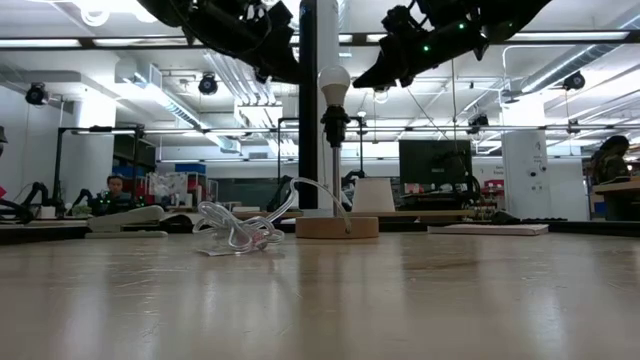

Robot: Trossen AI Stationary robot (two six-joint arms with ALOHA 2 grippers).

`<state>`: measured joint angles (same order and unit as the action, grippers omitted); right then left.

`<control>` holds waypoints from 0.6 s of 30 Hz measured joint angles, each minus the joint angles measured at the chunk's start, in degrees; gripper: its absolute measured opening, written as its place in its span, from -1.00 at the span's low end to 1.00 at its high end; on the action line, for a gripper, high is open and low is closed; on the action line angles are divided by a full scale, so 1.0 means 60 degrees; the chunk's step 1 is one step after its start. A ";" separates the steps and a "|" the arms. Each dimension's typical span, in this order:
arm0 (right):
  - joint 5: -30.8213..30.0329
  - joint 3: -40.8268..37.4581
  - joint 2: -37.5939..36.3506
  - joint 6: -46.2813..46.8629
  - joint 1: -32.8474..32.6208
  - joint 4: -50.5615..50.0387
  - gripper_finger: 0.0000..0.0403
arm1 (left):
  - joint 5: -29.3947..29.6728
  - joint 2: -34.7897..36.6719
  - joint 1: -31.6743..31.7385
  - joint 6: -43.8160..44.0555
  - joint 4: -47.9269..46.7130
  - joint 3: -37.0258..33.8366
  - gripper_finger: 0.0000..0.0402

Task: Screw lightbulb
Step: Insert the lightbulb on the desk lamp

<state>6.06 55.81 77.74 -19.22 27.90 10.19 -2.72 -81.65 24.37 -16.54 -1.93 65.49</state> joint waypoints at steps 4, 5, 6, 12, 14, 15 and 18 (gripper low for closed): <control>0.0070 0.0000 0.0053 -0.0123 -0.0004 0.0089 -0.99 | -0.0005 -0.0084 -0.0005 -0.0102 0.0352 0.0000 -1.00; 0.0221 0.0000 0.0053 -0.0136 -0.0008 0.0093 -0.99 | -0.0033 -0.0084 0.0002 -0.0105 0.0356 0.0000 -1.00; 0.0367 0.0000 0.0053 -0.0126 -0.0011 0.0100 -0.99 | -0.0033 -0.0087 0.0005 -0.0119 0.0398 0.0000 -1.00; 0.0478 0.0000 0.0042 0.0090 -0.0053 -0.0103 -0.99 | -0.0032 -0.0191 0.0071 -0.0160 0.0498 0.0000 -1.00; 0.0494 0.0000 0.0035 0.0128 -0.0082 -0.0167 -0.99 | -0.0030 -0.0211 0.0071 -0.0160 0.0533 0.0000 -1.00; 0.0529 0.0000 0.0031 0.0159 -0.0118 -0.0189 -0.99 | -0.0030 -0.0211 0.0075 -0.0160 0.0528 0.0000 -1.00; 0.0764 0.0000 0.0031 0.0199 -0.0202 -0.0240 -0.99 | 0.0040 -0.0215 0.0093 -0.0162 0.0505 0.0000 -1.00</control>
<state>10.64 55.81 77.93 -18.02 26.69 8.74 -2.48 -82.94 24.93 -17.51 1.10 65.49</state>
